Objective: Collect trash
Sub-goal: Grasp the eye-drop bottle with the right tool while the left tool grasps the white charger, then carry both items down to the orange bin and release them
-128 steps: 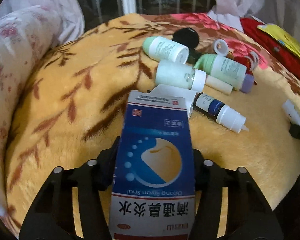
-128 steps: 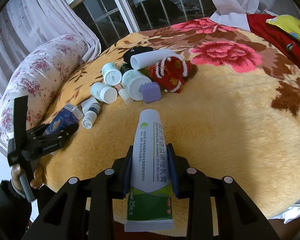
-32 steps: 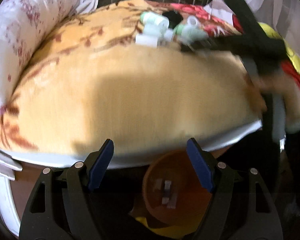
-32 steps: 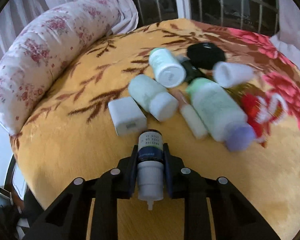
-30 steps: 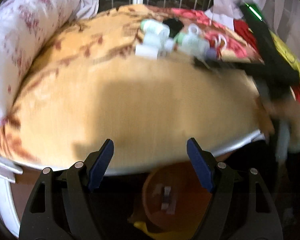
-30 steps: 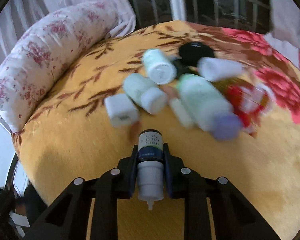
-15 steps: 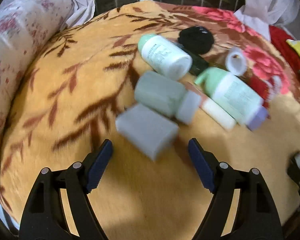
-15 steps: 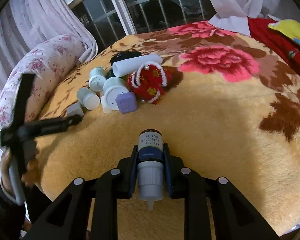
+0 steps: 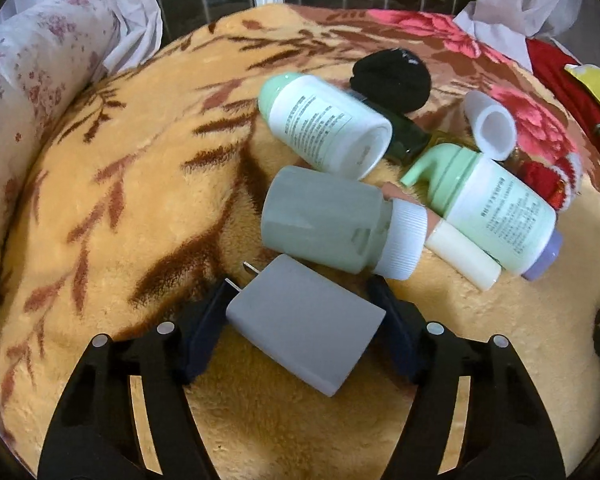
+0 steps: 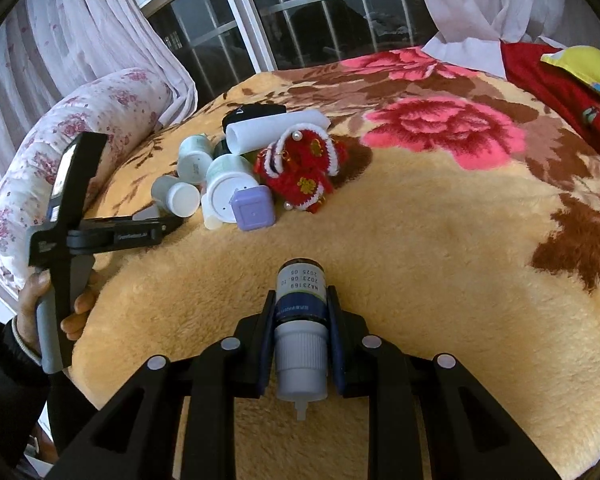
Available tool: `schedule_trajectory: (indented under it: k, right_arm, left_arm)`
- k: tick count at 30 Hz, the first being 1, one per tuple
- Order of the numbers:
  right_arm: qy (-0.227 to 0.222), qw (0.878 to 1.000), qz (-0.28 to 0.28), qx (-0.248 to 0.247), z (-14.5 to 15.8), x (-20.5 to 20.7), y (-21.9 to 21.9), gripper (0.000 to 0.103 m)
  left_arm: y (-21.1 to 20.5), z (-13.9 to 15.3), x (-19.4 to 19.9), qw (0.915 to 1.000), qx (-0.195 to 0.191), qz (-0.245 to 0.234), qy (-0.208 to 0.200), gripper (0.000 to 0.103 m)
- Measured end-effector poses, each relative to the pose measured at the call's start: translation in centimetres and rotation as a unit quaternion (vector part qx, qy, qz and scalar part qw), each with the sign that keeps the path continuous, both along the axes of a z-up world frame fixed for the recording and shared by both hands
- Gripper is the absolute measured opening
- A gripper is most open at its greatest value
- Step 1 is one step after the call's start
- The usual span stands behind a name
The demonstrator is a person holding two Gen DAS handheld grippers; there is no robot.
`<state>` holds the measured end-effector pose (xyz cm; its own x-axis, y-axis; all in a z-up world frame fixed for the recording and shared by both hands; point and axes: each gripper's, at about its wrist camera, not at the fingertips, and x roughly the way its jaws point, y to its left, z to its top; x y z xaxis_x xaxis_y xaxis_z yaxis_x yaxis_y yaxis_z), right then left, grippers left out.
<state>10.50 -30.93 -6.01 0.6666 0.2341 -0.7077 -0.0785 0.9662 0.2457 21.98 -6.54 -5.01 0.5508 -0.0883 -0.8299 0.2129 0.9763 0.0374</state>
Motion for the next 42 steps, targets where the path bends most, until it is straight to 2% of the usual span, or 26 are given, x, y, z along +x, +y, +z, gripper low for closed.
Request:
schedule_trajectory:
  k: [5,10,15,19,25,31,33,35,36,37,40,42]
  right_arm:
    - [0.004,1.0,-0.006,-0.003,0.2,-0.1,0.1,0.023]
    - [0.002,1.0,-0.009,-0.005,0.8,-0.5,0.7,0.023]
    - [-0.009,1.0,0.007,-0.005,2.0,-1.8,2.4,0.023]
    - [-0.017,1.0,0.023,-0.009,2.8,-3.2,4.1,0.023]
    - [-0.018,0.999,0.05,-0.005,3.3,-6.9,6.6,0.023]
    - [-0.004,0.996,0.083,-0.011,2.5,-12.0,8.6,0.023]
    - [0.006,0.996,0.089,-0.021,1.8,-13.7,9.2,0.023]
    - [0.019,0.995,0.091,-0.025,0.8,-14.9,9.6,0.023]
    - [0.026,0.995,0.092,-0.025,0.3,-15.2,9.6,0.023]
    - [0.039,0.995,0.093,-0.025,-0.5,-15.6,9.8,0.023]
    - [0.069,0.993,0.095,-0.025,-2.8,-16.4,10.2,0.023]
    - [0.083,0.991,0.097,-0.027,-4.2,-16.7,10.4,0.023]
  left_arm:
    - [0.9,1.0,-1.8,0.9992,-0.033,-0.005,-0.023,0.067]
    - [1.9,2.4,-5.5,0.997,-0.055,-0.016,-0.052,0.067]
    - [2.8,3.8,-10.0,0.9948,-0.062,-0.022,-0.078,0.067]
    - [3.1,4.6,-13.6,0.9939,-0.052,-0.028,-0.094,0.067]
    - [3.7,4.3,-18.3,0.9947,-0.048,-0.033,-0.085,0.067]
    - [3.7,2.6,-24.3,0.995,-0.049,-0.055,-0.068,0.067]
    - [3.6,1.7,-25.5,0.9955,-0.048,-0.062,-0.054,0.063]
    - [3.6,0.4,-26.5,0.9964,-0.044,-0.064,-0.034,0.042]
    - [3.5,-0.4,-26.7,0.9961,-0.051,-0.072,-0.013,0.038]
    - [3.6,-1.3,-26.9,0.9956,-0.06,-0.073,0.007,0.028]
    - [3.1,-3.6,-27.2,0.9951,-0.054,-0.077,0.032,0.028]
    - [2.6,-5.2,-26.7,0.995,-0.039,-0.08,0.045,0.013]
